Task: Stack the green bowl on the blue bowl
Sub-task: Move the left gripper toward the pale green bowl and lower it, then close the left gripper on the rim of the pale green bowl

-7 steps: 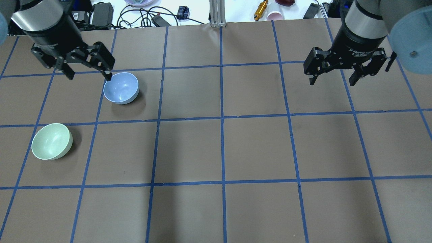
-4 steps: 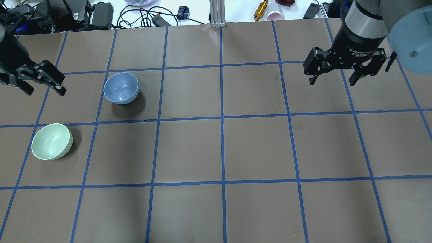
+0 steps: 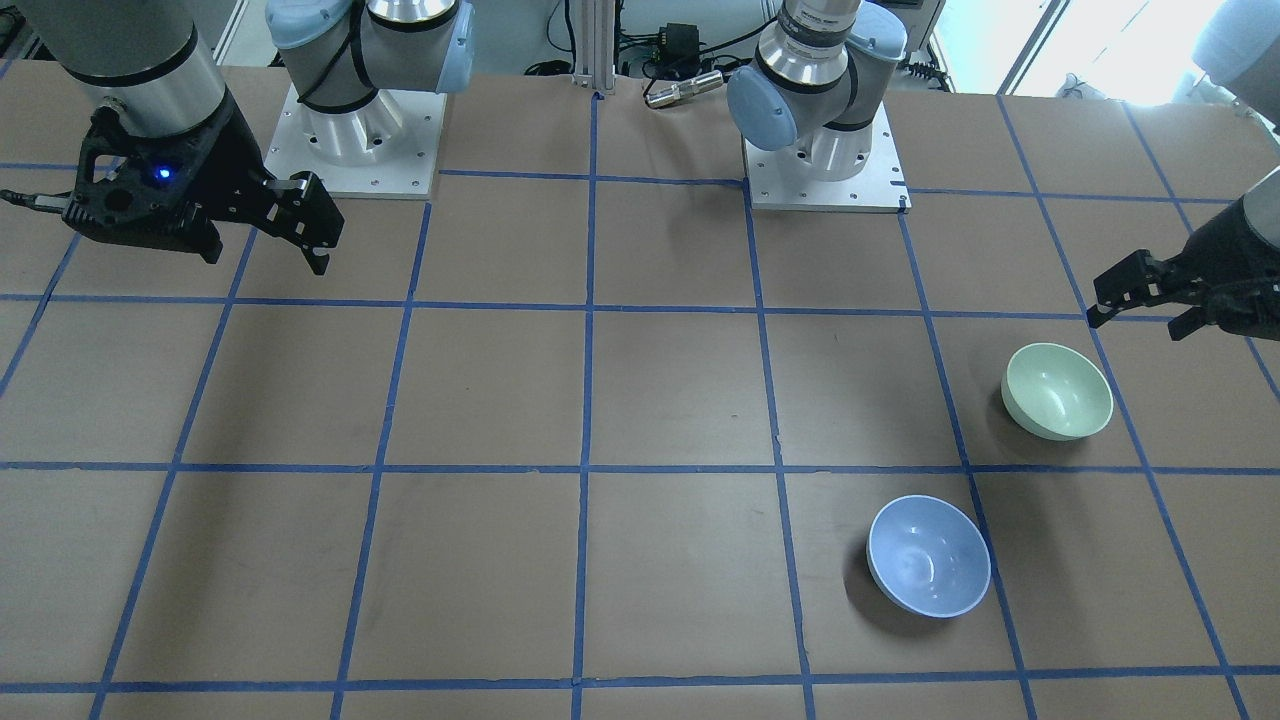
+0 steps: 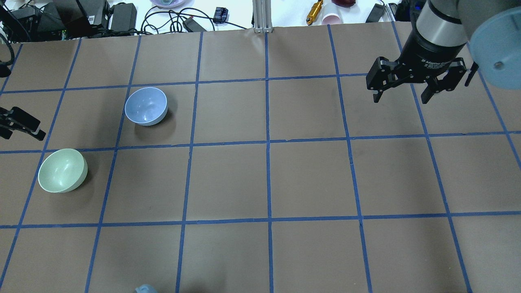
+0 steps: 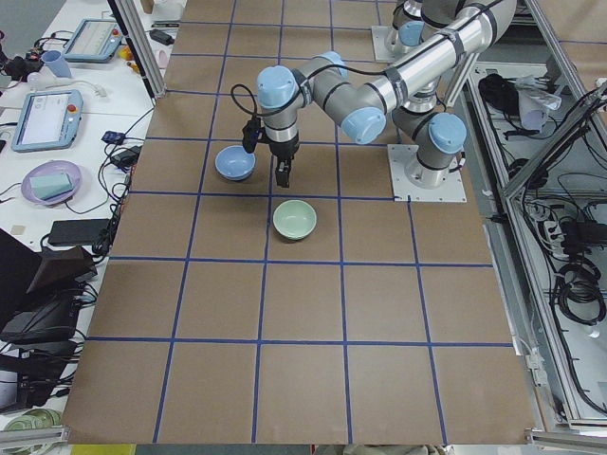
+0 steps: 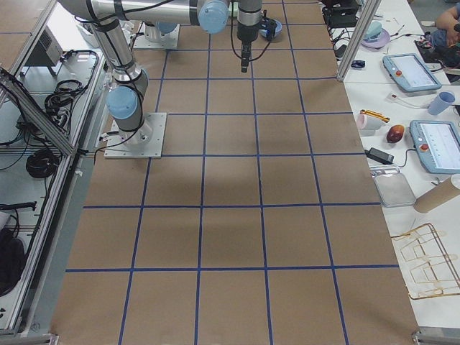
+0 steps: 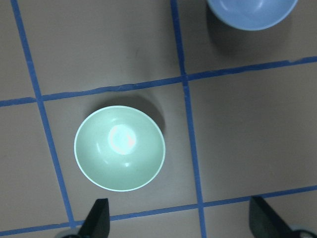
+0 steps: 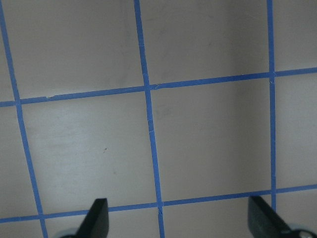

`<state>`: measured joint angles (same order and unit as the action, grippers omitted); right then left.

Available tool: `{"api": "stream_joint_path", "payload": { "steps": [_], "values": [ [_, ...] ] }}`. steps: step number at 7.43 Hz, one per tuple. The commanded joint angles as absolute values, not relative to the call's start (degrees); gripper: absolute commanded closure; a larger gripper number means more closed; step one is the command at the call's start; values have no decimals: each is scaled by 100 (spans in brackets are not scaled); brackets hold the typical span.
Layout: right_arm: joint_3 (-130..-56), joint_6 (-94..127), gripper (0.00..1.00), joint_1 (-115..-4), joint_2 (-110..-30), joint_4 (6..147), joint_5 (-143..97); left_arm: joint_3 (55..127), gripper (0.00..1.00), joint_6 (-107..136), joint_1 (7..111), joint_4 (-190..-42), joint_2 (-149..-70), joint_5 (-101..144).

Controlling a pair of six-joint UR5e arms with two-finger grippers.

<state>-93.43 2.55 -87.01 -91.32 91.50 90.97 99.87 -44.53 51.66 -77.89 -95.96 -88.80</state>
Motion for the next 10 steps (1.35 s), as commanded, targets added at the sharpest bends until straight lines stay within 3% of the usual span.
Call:
{"api": "stream_joint_path", "payload": {
  "steps": [1, 10],
  "values": [
    [-9343, 255, 0, -8701, -9132, 9149, 9097, 10571, 0, -4912, 4651, -6737, -9878, -8710],
    [-9343, 255, 0, -8701, -9132, 9149, 9097, 10881, 0, -5449, 4078, -6039, -11144, -8183]
  ]
}}
